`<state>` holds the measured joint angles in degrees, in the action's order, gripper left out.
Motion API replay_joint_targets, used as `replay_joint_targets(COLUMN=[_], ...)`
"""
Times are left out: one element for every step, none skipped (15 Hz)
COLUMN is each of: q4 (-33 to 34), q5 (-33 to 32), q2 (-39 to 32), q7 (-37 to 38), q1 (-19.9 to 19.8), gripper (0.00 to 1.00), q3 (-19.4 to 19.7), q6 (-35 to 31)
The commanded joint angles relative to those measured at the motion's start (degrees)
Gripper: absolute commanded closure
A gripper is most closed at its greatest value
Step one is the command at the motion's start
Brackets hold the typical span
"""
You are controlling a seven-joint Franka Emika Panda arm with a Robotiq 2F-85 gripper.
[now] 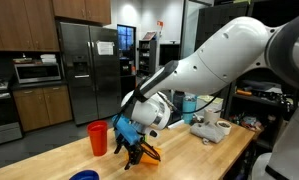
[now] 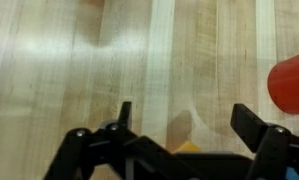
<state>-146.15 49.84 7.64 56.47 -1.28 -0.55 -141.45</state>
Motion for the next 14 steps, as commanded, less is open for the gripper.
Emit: replay_joint_targets(q4=[-0.02, -0.02, -0.03, -0.03, -0.03, -0.03, -0.03, -0.03, -0.20, -0.64, -1.56, -2.49, -3.42, -4.41], q5=[0.46, 0.80, 0.87, 0.88, 0.88, 0.88, 0.88, 0.88, 1.07, 0.92, 0.51, 0.36, 0.21, 0.12], q2=[0.05, 0.05, 0.05, 0.05, 0.05, 0.05, 0.05, 0.05, -0.25, -0.35, -0.12, 0.11, 0.46, 0.56], q7=[0.42, 0.57, 0.64, 0.70, 0.75, 0.78, 0.81, 0.83, 4.99, 8.91, 10.94, 13.01, 15.23, 17.52], q1=[0.08, 0.15, 0.16, 0.15, 0.15, 0.15, 0.15, 0.15, -0.24, -0.72, -1.06, -1.32, -1.59, -1.77], gripper=[0.00, 0.00, 0.00, 0.00, 0.00, 0.00, 0.00, 0.00, 0.00, 0.00, 0.00, 0.00, 0.00, 0.00], q3=[-0.10, -0.15, -0.16, -0.16, -0.16, -0.16, -0.16, -0.16, -0.28, -0.25, -0.07, 0.09, 0.23, 0.24], q6=[-0.18, -0.30, -0.34, -0.37, -0.39, -0.40, -0.41, -0.41, -1.92, -3.23, -4.82, -6.45, -8.14, -9.93])
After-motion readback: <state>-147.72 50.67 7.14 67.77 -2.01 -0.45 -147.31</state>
